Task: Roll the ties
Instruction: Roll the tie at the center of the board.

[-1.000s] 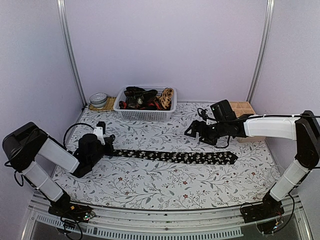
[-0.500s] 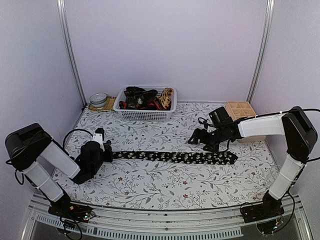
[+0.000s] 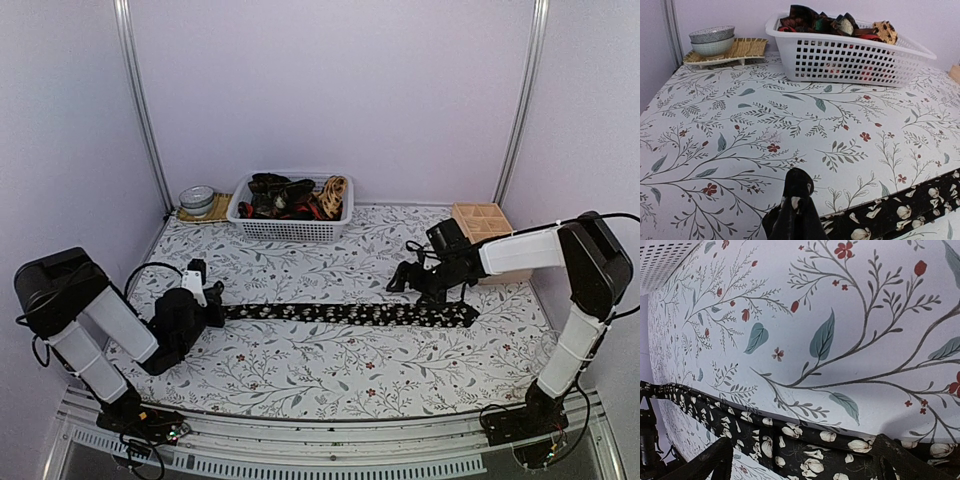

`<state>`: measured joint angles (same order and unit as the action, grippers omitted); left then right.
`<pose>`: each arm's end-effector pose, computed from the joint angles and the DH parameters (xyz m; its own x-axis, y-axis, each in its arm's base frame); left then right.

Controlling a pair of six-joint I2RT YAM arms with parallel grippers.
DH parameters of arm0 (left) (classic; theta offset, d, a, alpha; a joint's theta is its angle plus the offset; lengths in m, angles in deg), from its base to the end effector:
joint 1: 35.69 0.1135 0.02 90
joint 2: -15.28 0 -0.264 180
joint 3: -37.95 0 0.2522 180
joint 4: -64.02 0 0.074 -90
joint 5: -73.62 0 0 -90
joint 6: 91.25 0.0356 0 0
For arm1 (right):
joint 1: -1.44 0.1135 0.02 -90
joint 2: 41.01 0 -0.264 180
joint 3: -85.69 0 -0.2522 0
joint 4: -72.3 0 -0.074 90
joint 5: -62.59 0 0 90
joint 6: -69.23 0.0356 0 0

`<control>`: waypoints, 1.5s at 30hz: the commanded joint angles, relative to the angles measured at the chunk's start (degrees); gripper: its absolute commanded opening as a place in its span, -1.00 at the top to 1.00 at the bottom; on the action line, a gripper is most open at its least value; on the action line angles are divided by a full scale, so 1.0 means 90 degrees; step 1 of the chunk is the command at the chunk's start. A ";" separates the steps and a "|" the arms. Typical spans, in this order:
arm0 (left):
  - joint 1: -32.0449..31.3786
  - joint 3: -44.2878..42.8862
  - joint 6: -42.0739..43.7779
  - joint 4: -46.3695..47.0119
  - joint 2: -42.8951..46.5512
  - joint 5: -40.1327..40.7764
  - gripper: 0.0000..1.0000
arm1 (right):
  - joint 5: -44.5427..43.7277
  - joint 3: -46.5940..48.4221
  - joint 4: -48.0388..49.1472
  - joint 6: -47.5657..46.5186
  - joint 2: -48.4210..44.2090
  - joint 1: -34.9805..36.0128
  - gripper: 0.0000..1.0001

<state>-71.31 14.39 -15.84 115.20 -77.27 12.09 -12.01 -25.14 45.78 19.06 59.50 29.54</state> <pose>0.1907 -0.1157 0.1096 -0.2766 -0.0742 -0.9581 0.0758 0.9922 -0.0987 0.2965 0.1690 0.1502 -0.9443 0.1958 -0.2645 0.0340 0.8575 0.5134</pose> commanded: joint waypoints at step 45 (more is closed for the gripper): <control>-0.2576 -0.0368 0.2060 -0.0047 -0.0828 0.0300 0.29 | 0.0679 0.2201 -0.0247 0.0277 0.0042 0.1378 -0.95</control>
<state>-93.52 11.48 2.41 117.57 -87.02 15.98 -10.35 -9.03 38.68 18.80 53.51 39.63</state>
